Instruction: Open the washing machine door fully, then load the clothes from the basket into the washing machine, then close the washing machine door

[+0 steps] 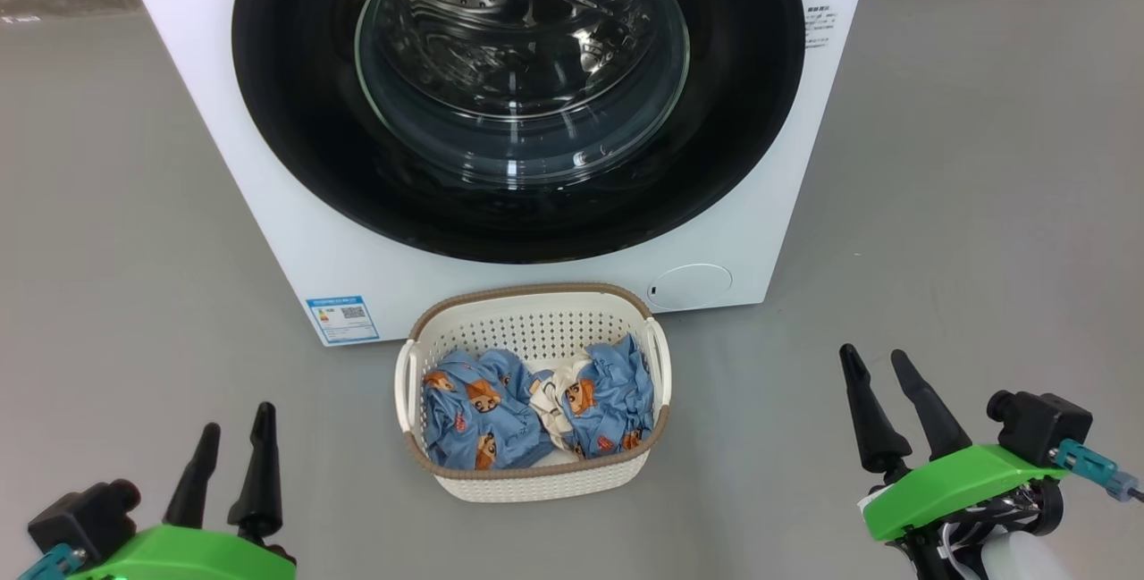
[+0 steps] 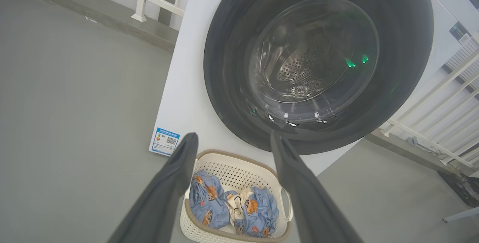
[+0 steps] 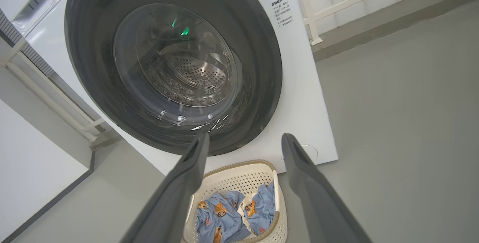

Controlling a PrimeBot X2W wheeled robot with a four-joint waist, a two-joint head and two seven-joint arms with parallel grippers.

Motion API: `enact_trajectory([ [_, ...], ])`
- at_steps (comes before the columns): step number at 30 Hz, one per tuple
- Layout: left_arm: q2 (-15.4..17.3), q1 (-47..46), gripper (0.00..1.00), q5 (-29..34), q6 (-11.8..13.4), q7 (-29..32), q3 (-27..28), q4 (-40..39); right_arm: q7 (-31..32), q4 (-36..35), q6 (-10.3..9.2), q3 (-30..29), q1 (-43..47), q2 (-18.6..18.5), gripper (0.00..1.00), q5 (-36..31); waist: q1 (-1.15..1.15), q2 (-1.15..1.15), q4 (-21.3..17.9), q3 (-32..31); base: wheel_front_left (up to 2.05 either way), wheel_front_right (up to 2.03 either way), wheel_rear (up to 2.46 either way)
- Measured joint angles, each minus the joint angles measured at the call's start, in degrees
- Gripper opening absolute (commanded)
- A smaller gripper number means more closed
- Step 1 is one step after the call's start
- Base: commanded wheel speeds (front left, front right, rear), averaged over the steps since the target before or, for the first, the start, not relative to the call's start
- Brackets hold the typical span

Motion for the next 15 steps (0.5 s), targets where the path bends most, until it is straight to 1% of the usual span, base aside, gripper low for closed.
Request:
enact_trajectory([
  [15, 0.42, -0.06, 1.0, 10.15, 0.0, -2.52, 0.86, -0.11, -2.45, 0.24, 0.0, -0.34, -0.95, 0.04, 1.0, -12.17, 0.0, 0.0, 0.06, -0.48, 0.0, 0.0, 0.0],
])
